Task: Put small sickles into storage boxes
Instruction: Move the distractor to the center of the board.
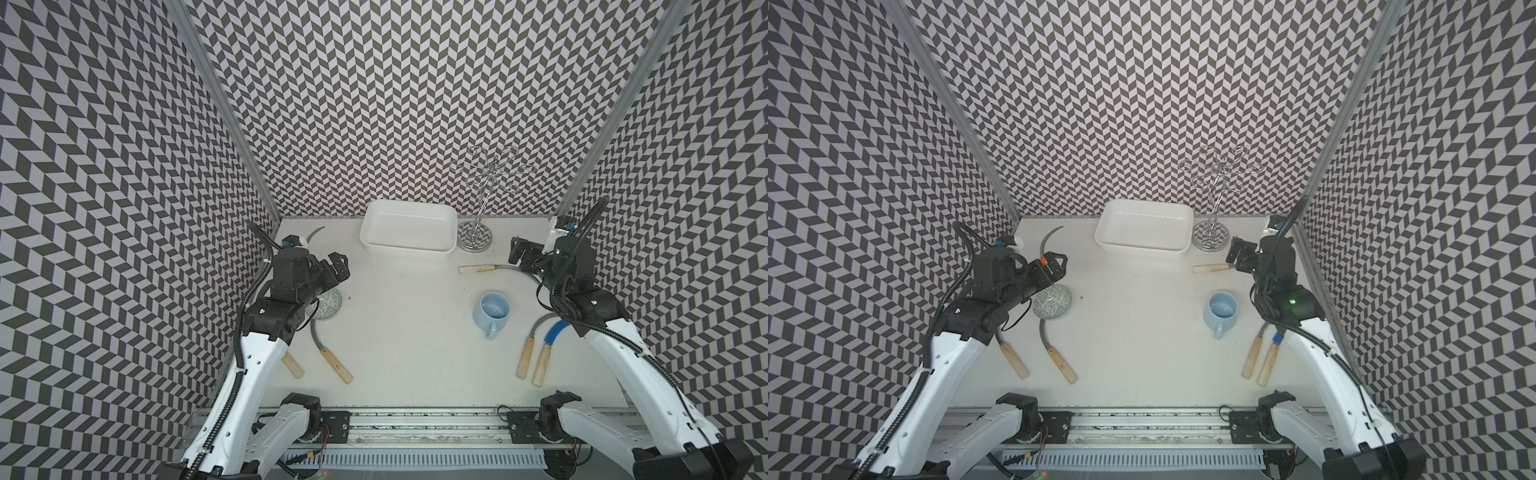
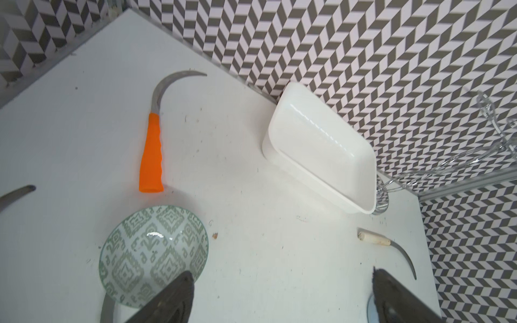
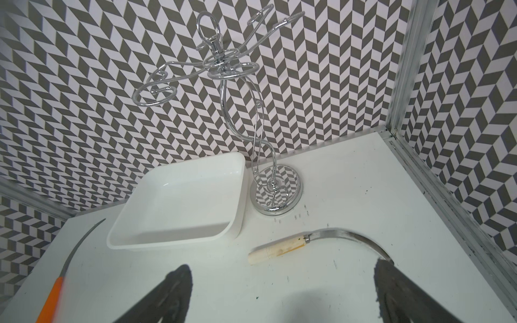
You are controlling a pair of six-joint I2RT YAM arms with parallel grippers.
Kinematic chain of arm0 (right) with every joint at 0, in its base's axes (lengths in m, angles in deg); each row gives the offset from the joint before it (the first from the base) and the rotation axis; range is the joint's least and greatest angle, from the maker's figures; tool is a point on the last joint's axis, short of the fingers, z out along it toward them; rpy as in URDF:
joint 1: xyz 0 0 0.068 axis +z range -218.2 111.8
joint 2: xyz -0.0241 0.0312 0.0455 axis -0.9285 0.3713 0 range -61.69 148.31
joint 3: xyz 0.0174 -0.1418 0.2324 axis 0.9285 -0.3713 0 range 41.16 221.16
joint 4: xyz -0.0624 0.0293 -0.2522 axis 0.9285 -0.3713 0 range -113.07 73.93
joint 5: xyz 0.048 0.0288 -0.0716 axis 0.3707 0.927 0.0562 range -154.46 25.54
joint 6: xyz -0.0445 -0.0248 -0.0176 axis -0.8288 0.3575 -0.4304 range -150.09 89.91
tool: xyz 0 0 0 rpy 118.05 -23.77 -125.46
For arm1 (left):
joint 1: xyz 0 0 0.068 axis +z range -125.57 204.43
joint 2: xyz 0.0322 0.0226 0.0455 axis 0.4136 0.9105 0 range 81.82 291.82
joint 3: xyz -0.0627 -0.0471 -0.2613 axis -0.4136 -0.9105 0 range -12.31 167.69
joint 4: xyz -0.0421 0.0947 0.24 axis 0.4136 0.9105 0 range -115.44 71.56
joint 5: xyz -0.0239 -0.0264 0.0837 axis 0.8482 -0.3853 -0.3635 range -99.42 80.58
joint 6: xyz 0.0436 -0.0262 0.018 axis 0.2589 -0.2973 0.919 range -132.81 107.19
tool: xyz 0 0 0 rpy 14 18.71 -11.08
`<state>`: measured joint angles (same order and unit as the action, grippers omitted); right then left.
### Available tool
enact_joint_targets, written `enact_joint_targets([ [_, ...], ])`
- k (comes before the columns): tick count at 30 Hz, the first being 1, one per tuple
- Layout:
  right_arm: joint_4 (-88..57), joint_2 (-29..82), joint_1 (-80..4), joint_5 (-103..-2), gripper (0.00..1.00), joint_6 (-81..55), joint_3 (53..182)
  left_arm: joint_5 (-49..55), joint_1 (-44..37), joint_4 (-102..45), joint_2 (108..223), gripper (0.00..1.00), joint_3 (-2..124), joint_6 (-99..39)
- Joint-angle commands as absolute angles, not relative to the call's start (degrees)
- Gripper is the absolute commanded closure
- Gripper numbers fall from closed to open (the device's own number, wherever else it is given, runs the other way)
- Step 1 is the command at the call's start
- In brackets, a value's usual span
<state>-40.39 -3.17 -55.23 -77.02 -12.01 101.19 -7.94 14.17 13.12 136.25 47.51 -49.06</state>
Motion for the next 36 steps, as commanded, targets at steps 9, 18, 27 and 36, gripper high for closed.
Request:
enact_joint_targets([
  [9, -62.46, -7.32, -54.58, -61.89, 0.00, -11.39, 104.79, -0.64, 13.71, 22.40, 133.48, 0.00, 41.47, -51.06],
  [18, -68.54, -6.41, -48.68, -51.41, 0.00, -7.96, 106.50, -1.28, 8.54, 20.33, 136.26, 0.00, 39.22, -50.92],
  [27, -67.55, -2.45, -32.06, -52.27, 0.00, 7.44, 99.86, -1.74, 4.22, 16.15, 136.62, 0.00, 39.02, -53.15],
  [36, -48.41, -2.50, -30.01, -50.95, 0.00, 23.88, 85.72, 2.27, 4.02, 14.77, 134.21, 0.00, 37.53, -53.60],
])
